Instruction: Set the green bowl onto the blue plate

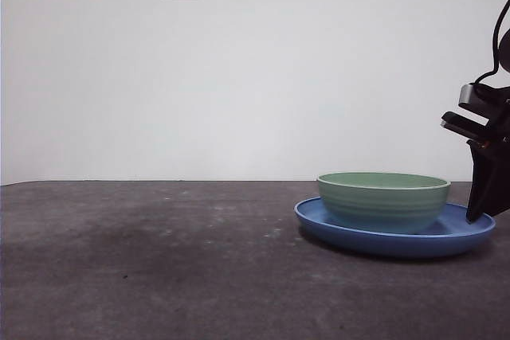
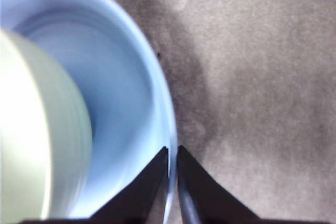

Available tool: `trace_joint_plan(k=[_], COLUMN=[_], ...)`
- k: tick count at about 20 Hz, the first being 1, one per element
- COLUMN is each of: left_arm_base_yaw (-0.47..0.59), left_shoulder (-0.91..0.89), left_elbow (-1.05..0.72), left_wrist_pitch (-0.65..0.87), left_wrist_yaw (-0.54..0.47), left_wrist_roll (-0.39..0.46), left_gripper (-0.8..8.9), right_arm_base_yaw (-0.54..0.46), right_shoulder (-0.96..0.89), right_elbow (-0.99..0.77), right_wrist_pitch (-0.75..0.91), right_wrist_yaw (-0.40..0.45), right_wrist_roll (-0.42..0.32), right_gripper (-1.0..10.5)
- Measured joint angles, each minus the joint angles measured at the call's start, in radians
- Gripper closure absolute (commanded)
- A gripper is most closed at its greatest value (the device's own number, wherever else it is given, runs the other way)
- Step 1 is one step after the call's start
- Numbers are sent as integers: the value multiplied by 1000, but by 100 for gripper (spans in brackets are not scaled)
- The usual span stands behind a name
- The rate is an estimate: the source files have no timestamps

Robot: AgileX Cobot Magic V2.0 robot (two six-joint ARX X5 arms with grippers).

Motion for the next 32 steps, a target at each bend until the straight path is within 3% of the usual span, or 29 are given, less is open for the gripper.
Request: trace_joint_plan(k=[5, 18, 22, 32], left_arm_base_yaw=[0, 0, 0, 0], left_shoulder=[0, 0, 0, 0], left_elbow=[0, 0, 0, 0], left_wrist_pitch=[0, 0, 0, 0], left_wrist_yaw=[0, 0, 0, 0], left_wrist_roll=[0, 7, 7, 7], left_gripper=[502, 502, 502, 502], right_arm_base_yaw=[0, 0, 64, 293], right_shoulder=[0, -90, -102, -95], right_elbow=[0, 0, 0, 0], right_wrist_pitch=[0, 66, 89, 238], right_wrist_yaw=[-2, -206, -202, -75], right_wrist_roll=[7, 142, 177, 319], right_gripper=[934, 934, 935, 935])
